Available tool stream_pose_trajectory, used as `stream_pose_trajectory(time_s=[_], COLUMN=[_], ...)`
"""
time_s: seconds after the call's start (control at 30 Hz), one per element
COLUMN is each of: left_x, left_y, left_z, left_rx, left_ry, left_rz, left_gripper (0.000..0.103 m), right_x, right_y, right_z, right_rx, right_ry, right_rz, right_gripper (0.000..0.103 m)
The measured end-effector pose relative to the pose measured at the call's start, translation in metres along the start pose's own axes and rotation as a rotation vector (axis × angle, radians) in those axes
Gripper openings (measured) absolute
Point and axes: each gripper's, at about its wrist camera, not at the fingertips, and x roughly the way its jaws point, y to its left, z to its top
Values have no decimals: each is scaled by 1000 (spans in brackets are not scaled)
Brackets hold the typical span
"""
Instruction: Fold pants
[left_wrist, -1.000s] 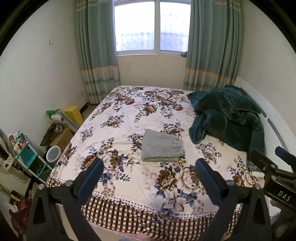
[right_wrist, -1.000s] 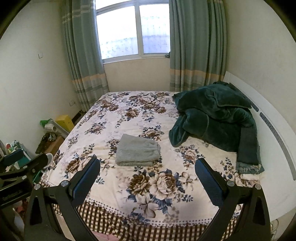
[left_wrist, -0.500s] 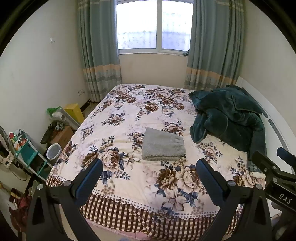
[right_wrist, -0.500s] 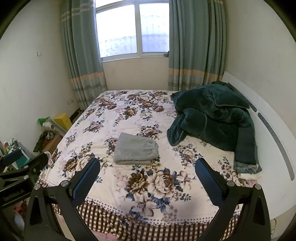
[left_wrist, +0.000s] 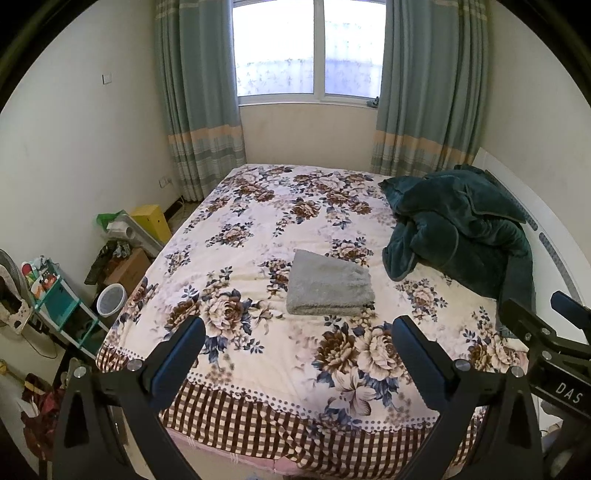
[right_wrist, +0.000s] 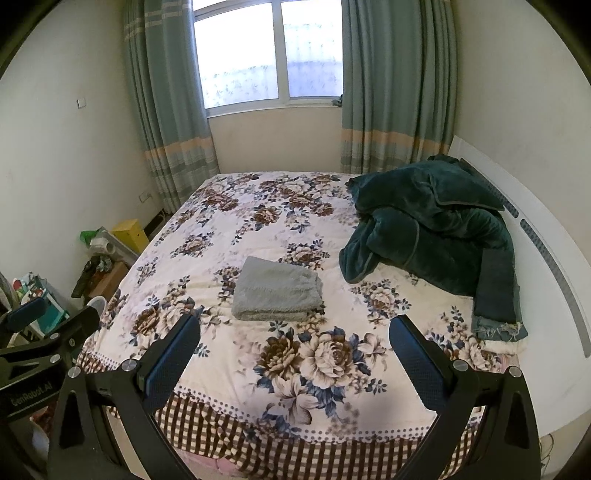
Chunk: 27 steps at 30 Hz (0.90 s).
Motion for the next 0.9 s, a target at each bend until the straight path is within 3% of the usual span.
stream_pose_trajectory(time_s=[0.9], left_x=[1], left_y=[0], left_z=[2], left_rx=[-3], left_ry=[-3], left_rz=[-5], left_gripper=[103], right_x=[5], right_y=[-3], right_z=[-5], right_rx=[-4], right_ry=[-1], right_rz=[7], right_gripper=[103])
